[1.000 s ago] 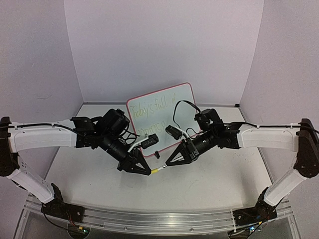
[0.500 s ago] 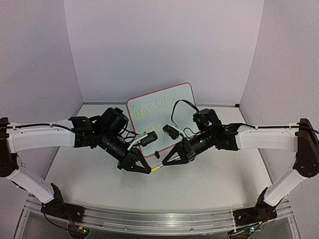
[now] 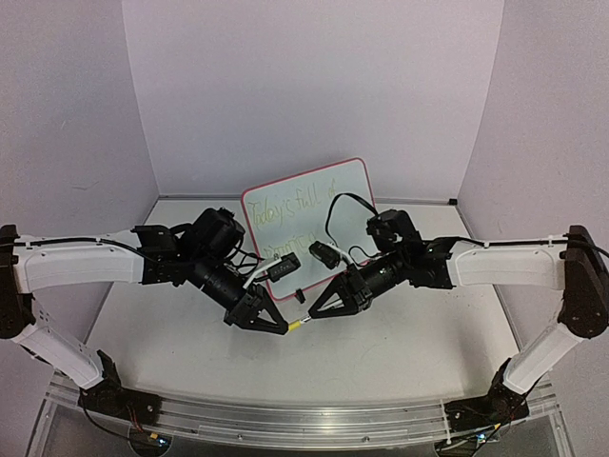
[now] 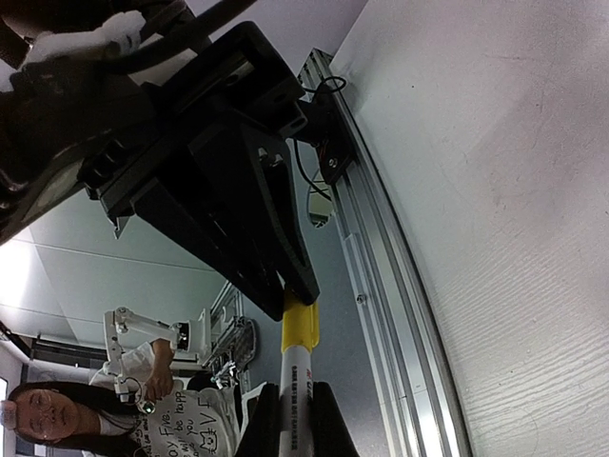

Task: Write a sentence on the whiteboard
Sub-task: Insert the whiteboard marker without the cap into the pen cap.

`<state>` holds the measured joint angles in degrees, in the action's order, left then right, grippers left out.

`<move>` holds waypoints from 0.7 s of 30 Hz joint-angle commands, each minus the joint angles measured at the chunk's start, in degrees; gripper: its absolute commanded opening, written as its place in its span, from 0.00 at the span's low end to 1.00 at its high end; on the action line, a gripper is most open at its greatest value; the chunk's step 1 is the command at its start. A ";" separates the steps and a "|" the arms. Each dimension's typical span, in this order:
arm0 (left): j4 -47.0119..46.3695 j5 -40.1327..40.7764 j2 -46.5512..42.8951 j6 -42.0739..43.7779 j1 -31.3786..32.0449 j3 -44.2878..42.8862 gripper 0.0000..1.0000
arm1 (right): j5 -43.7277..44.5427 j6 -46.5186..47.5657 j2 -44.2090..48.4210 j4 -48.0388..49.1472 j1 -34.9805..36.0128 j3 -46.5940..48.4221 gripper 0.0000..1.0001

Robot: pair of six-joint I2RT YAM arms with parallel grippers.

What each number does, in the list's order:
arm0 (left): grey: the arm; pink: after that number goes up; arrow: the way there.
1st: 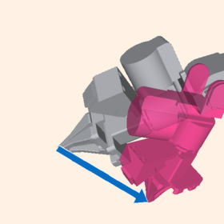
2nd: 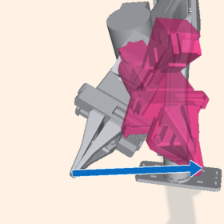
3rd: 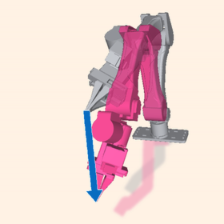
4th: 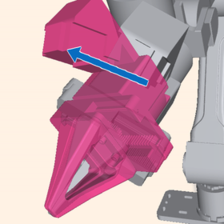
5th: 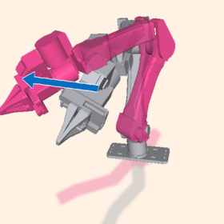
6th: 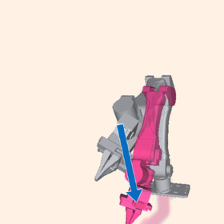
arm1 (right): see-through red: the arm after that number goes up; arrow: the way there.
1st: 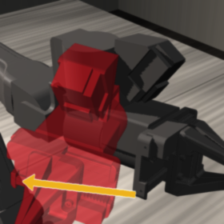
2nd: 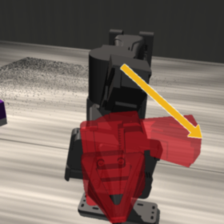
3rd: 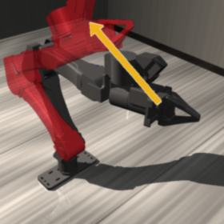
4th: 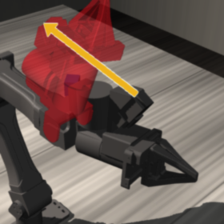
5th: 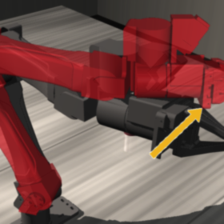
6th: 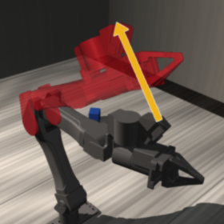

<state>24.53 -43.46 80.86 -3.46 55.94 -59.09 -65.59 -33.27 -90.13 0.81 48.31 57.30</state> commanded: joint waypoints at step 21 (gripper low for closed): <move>-17.79 -1.47 0.34 -0.55 1.58 -3.03 0.00 | -1.67 -2.19 -0.98 11.40 4.06 0.22 0.00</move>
<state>24.07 -44.96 80.88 -4.66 56.29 -59.09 -66.96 -34.84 -90.21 2.84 48.76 56.55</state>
